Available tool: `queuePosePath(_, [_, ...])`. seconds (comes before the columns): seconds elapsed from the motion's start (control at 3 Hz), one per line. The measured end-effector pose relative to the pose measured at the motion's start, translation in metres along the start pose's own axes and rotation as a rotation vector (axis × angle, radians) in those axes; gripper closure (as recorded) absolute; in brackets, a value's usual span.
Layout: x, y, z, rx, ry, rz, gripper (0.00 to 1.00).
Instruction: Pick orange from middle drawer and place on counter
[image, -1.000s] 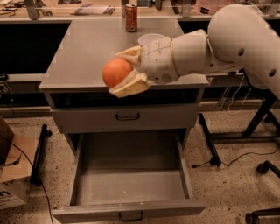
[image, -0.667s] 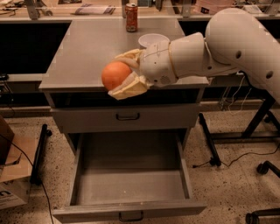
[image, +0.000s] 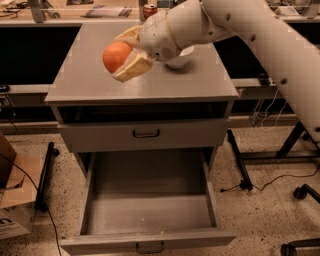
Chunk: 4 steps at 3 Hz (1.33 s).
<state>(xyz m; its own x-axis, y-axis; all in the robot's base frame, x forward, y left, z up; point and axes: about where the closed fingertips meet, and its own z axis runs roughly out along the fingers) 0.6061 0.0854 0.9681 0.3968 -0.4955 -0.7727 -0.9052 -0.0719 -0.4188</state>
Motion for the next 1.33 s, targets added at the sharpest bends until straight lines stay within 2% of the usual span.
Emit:
queuePosePath(0.33, [0.011, -0.04, 0.028, -0.013, -0.011, 0.023, 1.0])
queuePosePath(0.67, [0.038, -0.073, 0.051, 0.008, -0.008, 0.087, 1.0])
queuePosePath(1.0, [0.08, -0.099, 0.069, 0.036, 0.025, 0.176, 0.98])
queuePosePath(1.33, [0.106, -0.112, 0.072, 0.063, 0.059, 0.223, 0.75])
